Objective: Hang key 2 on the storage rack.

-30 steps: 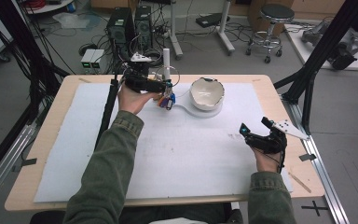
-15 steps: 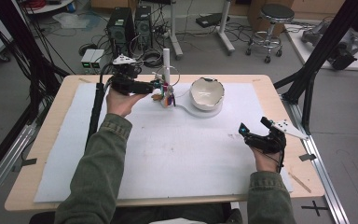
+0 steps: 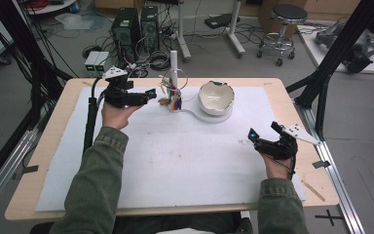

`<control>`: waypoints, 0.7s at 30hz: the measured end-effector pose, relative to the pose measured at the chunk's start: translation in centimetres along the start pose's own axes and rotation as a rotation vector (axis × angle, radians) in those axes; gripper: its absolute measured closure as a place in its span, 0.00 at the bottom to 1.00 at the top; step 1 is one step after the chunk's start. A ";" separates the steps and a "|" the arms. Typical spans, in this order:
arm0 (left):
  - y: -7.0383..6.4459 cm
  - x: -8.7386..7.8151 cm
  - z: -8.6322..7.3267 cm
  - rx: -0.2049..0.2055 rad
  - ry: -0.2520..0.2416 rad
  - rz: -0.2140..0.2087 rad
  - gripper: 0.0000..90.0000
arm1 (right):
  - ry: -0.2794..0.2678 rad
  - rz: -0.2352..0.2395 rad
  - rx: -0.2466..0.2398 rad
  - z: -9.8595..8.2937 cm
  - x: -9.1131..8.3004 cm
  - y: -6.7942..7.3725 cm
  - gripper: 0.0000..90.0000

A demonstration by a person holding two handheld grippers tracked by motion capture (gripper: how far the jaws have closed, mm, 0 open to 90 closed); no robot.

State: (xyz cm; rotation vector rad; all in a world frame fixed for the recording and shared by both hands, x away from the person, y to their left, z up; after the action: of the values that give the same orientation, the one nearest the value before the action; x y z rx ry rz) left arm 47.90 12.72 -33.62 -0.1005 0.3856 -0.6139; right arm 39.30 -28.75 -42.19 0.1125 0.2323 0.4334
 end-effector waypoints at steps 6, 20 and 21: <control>1.0 -0.8 -1.2 -0.018 -0.002 0.021 0.02 | -0.001 0.000 -0.005 0.0 0.1 0.0 0.01; 2.4 -2.3 -3.5 -0.023 -0.001 0.031 0.02 | 0.004 0.000 -0.007 0.0 0.1 0.1 0.01; 2.4 -2.4 -3.6 -0.021 0.000 0.031 0.02 | 0.004 0.000 -0.007 0.0 0.1 0.1 0.01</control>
State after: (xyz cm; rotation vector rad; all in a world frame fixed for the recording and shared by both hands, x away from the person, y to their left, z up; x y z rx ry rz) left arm 46.03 16.17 -36.66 -0.1143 0.3935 -0.5791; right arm 39.35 -28.58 -42.22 0.1044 0.2348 0.4343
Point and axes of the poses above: each handheld gripper's, and its own axes: x roughly forward along the jaws, z roughly out of its top, y roughly to its left, the point moved 7 cm from there along x, roughly forward along the jaws, and after that the axes turned 1 degree about -x, right-handed, at the moved point
